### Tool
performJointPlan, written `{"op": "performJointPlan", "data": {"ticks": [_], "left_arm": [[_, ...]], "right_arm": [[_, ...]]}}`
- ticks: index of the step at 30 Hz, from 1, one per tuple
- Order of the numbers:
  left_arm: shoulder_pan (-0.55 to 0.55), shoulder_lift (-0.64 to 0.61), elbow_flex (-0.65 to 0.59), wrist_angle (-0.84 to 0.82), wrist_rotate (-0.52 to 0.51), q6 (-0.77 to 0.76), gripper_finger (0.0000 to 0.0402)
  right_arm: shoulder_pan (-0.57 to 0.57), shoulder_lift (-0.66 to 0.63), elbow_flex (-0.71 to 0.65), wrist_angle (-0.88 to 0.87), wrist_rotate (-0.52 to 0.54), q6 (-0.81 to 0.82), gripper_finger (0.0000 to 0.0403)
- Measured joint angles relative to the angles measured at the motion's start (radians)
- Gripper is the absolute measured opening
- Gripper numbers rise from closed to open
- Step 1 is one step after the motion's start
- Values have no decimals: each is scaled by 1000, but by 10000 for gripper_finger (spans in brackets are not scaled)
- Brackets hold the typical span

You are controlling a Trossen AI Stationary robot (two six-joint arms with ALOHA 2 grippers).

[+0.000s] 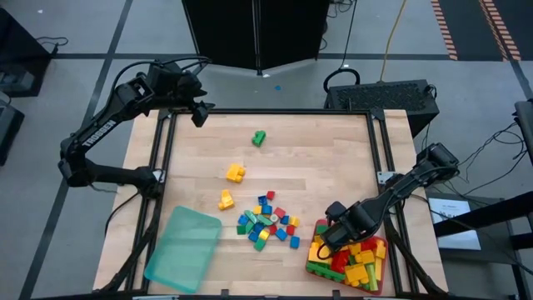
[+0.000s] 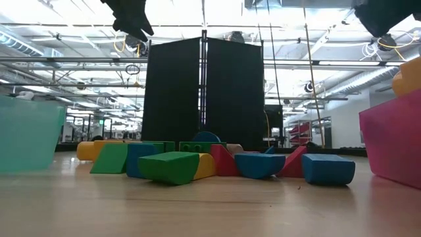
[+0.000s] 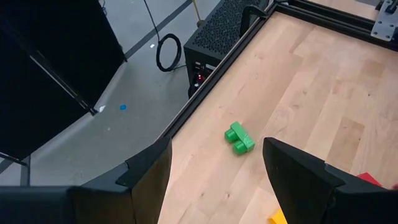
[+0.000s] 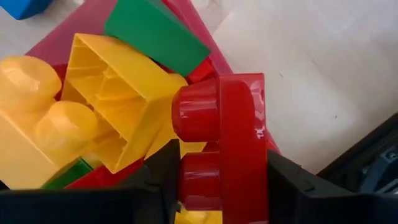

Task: Sort blocks by size
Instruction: Put the 2-stud red game piece into the pink bin, then put the 2-stud green game piece into the pink bin

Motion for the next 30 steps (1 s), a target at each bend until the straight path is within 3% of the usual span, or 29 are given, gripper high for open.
{"op": "performJointPlan", "data": {"ticks": [5, 8, 25, 30], "left_arm": [[0, 0, 0, 0, 0, 0, 255], [0, 0, 0, 0, 0, 0, 255], [0, 23, 0, 16, 0, 7, 255], [0, 40, 0, 14, 0, 6, 255]], "right_arm": [[0, 0, -1, 33, 0, -28, 222], [0, 0, -1, 58, 0, -66, 242], [-23, 0, 89, -8, 33, -120, 235], [-106, 0, 160, -18, 174, -183, 235]]}}
